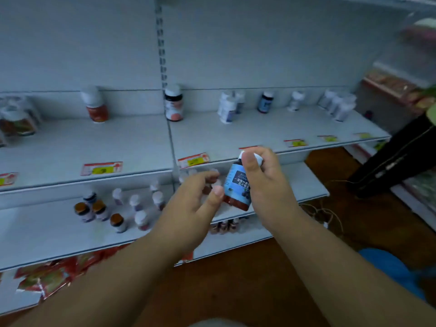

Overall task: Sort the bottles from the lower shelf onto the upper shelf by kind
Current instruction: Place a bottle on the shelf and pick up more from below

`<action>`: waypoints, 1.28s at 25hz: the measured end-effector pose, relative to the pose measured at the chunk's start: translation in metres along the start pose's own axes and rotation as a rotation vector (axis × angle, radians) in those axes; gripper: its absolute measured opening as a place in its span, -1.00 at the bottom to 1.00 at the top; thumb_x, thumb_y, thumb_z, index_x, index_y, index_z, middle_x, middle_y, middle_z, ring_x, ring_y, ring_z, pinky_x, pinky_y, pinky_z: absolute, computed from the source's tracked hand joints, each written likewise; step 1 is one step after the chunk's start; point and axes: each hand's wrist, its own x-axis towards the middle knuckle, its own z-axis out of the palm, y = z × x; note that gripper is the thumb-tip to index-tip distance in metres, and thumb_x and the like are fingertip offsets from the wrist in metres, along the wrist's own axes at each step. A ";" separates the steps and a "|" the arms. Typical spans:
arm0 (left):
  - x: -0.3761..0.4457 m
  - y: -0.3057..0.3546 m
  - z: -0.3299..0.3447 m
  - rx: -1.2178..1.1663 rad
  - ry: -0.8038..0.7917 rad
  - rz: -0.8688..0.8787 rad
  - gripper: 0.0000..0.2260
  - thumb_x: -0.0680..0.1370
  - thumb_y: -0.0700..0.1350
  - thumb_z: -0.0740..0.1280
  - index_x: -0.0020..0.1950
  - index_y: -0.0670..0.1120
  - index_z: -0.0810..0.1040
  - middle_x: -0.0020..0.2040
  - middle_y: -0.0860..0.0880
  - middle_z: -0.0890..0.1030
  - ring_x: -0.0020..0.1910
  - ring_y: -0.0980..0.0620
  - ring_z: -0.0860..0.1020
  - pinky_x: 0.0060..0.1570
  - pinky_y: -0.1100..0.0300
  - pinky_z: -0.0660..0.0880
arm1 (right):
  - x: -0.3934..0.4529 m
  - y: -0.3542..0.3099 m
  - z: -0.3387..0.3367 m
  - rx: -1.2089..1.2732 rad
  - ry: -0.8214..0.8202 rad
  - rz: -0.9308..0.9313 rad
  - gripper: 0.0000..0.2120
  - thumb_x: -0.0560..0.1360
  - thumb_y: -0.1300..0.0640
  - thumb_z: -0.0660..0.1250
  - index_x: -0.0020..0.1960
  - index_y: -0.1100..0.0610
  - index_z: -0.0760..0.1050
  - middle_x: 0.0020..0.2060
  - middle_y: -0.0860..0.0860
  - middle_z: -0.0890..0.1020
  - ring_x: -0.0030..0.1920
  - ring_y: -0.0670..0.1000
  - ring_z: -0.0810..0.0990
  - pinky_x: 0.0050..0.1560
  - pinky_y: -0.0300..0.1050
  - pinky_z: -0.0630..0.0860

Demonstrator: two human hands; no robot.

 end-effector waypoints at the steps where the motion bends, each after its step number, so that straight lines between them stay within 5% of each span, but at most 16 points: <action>1: 0.013 0.011 0.022 -0.016 -0.016 0.015 -0.41 0.48 0.42 -0.01 0.36 0.14 0.40 0.22 0.22 0.49 0.18 0.32 0.45 0.11 0.26 0.44 | 0.007 -0.002 -0.024 -0.007 0.026 0.013 -0.58 0.37 -0.29 0.23 0.04 0.00 0.43 -0.25 -0.07 0.57 -0.29 -0.16 0.61 -0.32 -0.15 0.61; 8: 0.132 0.056 0.117 0.121 -0.076 0.076 -0.37 0.47 0.45 -0.04 0.41 0.16 0.33 0.30 0.18 0.44 0.18 0.27 0.43 0.13 0.17 0.45 | 0.112 0.007 -0.144 -0.005 0.160 0.104 -0.36 0.15 -0.33 0.45 0.05 0.03 0.41 -0.04 0.08 0.62 -0.06 0.02 0.69 -0.06 0.09 0.67; 14: 0.258 0.039 0.178 0.218 -0.143 0.050 -0.29 0.45 0.47 0.00 0.45 0.08 0.32 0.36 0.09 0.39 0.25 0.12 0.44 0.18 0.15 0.42 | 0.219 0.042 -0.221 -0.131 0.235 0.099 -0.72 0.38 -0.06 0.53 -0.02 -0.07 0.48 -0.04 -0.04 0.61 0.02 -0.02 0.63 0.02 -0.04 0.64; 18: 0.323 0.028 0.209 0.415 -0.159 0.083 -0.34 0.49 0.41 0.13 0.45 0.04 0.31 0.39 0.02 0.39 0.32 0.01 0.40 0.31 0.08 0.36 | 0.286 0.051 -0.258 -0.324 0.143 0.009 -0.67 0.43 -0.04 0.50 0.10 0.00 0.47 0.00 -0.06 0.59 0.01 -0.10 0.59 -0.02 -0.21 0.54; 25: 0.402 0.013 0.236 0.614 0.001 -0.107 -0.37 0.52 0.29 0.23 0.51 0.04 0.23 0.49 0.00 0.31 0.44 -0.02 0.30 0.42 0.00 0.28 | 0.427 0.098 -0.251 -0.640 -0.078 -0.169 -0.55 0.41 -0.08 0.52 0.16 0.07 0.44 0.07 0.00 0.58 0.05 0.01 0.54 0.02 -0.02 0.50; 32: 0.468 0.007 0.240 0.832 0.117 -0.164 -0.29 0.58 0.11 0.24 0.60 -0.07 -0.04 0.61 0.00 -0.08 0.58 0.03 -0.11 0.51 0.01 0.00 | 0.505 0.129 -0.237 -0.741 -0.186 -0.249 -0.47 0.36 0.00 0.56 0.20 0.17 0.43 0.11 0.14 0.57 0.11 0.18 0.55 0.05 0.03 0.47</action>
